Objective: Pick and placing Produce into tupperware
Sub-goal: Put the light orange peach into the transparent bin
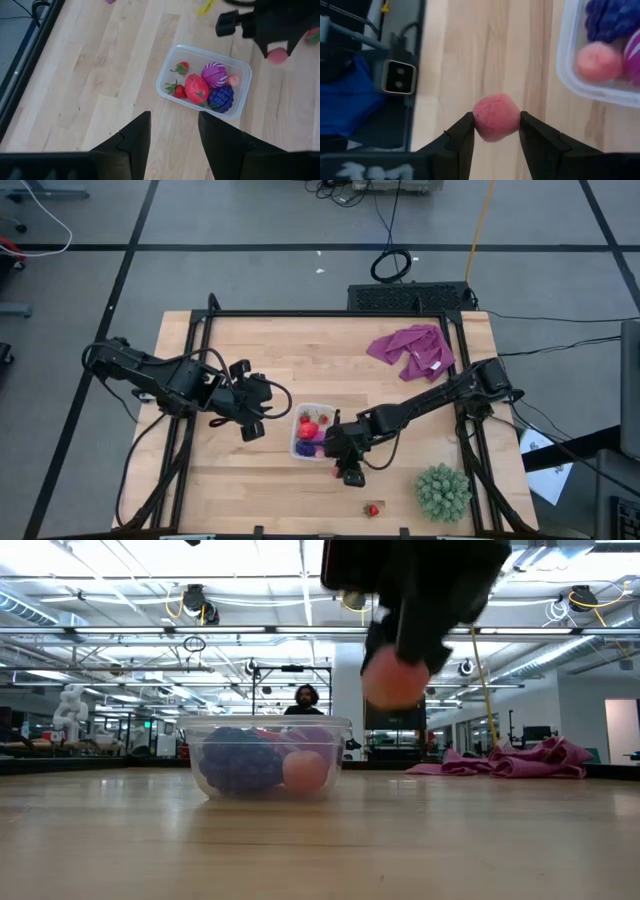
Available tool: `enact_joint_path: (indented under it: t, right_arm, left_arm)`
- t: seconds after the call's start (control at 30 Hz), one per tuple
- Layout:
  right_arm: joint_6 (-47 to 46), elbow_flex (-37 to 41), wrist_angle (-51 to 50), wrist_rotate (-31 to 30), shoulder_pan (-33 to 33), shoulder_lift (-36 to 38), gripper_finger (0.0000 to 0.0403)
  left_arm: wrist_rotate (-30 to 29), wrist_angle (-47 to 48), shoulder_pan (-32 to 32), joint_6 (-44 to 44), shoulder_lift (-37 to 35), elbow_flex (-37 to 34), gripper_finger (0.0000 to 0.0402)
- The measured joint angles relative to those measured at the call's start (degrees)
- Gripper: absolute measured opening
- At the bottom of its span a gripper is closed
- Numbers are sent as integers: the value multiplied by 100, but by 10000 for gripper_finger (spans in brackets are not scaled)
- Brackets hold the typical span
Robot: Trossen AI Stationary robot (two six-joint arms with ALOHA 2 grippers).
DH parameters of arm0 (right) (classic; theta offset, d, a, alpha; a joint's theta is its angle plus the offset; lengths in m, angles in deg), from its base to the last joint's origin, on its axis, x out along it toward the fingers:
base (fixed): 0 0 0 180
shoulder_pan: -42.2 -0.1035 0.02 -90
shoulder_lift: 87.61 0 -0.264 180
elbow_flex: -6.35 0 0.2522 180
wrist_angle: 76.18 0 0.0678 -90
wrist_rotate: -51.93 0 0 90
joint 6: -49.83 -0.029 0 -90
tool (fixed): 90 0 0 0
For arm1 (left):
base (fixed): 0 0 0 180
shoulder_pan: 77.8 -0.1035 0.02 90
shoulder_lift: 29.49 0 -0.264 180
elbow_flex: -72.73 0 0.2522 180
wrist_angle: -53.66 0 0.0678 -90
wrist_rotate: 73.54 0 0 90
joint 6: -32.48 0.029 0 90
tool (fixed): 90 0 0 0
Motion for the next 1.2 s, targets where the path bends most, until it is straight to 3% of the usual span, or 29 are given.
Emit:
enact_joint_path:
  t: [0.33,0.73,1.2]
  right_arm:
    - [801,0,216,-726,280,685,133]
    - [1327,0,361,-732,1073,686,133]
    - [1476,7,335,-731,1236,238,133]
  left_arm:
    - [0,16,0,26,0,0,170]
    - [-116,24,-17,269,0,0,170]
    - [-346,20,-15,435,0,0,170]
